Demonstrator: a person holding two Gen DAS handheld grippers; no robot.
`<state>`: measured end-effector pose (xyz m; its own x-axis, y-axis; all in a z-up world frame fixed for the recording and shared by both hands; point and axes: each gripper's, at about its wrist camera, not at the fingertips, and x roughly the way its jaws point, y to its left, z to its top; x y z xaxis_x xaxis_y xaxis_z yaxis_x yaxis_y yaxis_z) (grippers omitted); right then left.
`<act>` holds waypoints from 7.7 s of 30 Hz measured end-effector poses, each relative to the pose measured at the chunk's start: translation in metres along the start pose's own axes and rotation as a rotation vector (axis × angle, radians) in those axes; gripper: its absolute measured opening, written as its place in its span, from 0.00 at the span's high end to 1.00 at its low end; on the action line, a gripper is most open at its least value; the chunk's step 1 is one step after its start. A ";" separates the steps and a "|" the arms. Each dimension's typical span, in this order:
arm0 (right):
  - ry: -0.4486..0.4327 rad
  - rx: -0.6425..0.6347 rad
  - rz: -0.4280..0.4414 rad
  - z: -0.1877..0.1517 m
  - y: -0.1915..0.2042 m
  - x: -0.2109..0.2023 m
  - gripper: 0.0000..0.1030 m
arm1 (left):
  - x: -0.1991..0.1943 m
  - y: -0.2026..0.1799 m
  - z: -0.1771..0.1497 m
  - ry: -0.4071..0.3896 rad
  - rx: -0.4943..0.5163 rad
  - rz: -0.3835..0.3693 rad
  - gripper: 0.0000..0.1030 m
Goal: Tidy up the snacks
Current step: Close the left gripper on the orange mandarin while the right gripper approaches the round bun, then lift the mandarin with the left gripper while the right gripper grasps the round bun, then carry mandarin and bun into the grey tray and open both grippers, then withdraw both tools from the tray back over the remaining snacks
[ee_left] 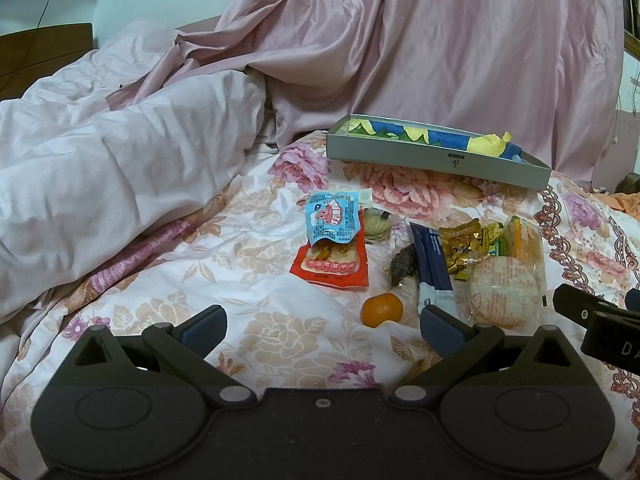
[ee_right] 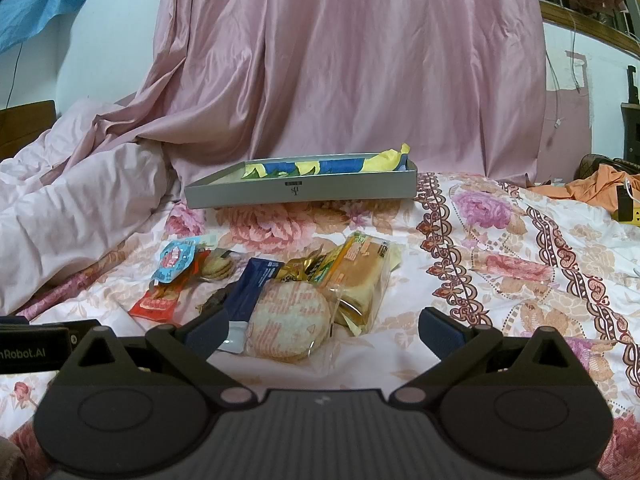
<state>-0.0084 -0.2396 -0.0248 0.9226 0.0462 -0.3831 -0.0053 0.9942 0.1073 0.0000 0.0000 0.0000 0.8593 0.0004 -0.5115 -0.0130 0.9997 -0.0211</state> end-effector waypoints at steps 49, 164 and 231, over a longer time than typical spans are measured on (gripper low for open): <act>0.171 -0.374 0.187 0.002 0.018 0.093 0.08 | 0.122 -0.007 0.022 0.209 0.195 -0.339 0.25; -0.191 -0.128 0.055 0.116 -0.078 0.198 0.80 | 0.249 -0.152 0.190 -0.012 -0.107 -0.304 0.64; -0.264 -0.080 0.035 0.092 -0.037 0.038 0.00 | 0.043 -0.028 0.107 -0.156 -0.099 -0.069 0.01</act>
<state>0.0622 -0.2836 0.0413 0.9898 0.0641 -0.1271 -0.0595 0.9974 0.0397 0.0926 -0.0255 0.0705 0.9286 -0.0560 -0.3668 0.0044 0.9901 -0.1401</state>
